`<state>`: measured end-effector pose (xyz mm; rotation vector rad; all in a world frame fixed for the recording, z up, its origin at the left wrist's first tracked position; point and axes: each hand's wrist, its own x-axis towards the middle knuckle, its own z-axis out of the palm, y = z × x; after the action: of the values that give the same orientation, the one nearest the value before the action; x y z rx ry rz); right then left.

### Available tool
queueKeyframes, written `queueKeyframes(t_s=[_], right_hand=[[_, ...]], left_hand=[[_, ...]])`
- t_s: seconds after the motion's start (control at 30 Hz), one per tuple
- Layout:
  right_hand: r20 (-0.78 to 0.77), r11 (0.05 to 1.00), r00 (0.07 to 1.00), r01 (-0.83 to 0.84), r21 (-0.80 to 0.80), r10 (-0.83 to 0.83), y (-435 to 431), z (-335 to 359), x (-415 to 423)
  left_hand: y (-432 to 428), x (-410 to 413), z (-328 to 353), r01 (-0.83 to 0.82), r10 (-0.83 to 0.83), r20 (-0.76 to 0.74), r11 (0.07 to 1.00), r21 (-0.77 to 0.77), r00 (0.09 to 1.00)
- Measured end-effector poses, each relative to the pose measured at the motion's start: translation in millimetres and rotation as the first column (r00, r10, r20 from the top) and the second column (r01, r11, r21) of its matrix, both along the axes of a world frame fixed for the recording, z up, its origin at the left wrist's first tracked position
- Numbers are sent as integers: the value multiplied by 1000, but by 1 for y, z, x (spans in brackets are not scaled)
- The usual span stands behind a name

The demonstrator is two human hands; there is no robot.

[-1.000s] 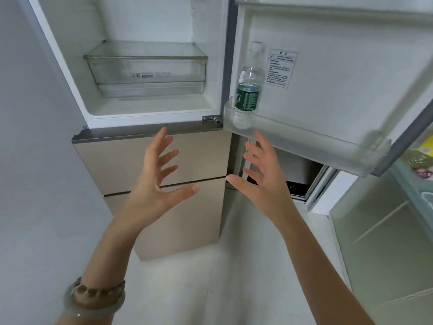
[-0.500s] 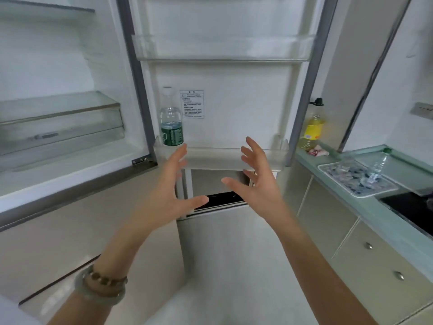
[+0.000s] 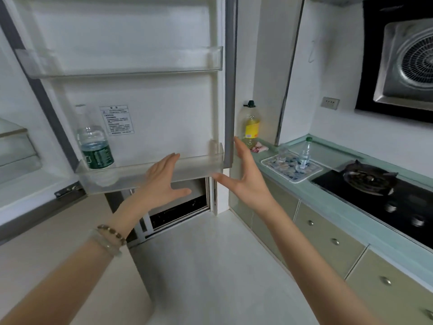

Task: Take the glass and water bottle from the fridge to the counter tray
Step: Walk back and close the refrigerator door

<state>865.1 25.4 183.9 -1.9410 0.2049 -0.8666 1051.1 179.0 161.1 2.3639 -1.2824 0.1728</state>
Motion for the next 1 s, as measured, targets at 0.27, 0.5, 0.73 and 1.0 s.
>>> queueKeyframes(t_s=[0.27,0.5,0.73,1.0], right_hand=[[-22,998,998,66,5,-66,-33,-9,-15],[-46,997,996,73,4,-73,-43,-11,-11],[-51,999,998,34,4,-33,-48,-10,-5],[-57,1000,998,-6,-11,6,-53,-8,-11]], left_hand=[[-42,1,-19,-99,87,87,986,133,992],[-57,7,-17,-159,134,186,979,128,973],[-63,9,-22,-204,180,185,972,120,966],[-57,-3,-24,-256,228,208,959,118,951]])
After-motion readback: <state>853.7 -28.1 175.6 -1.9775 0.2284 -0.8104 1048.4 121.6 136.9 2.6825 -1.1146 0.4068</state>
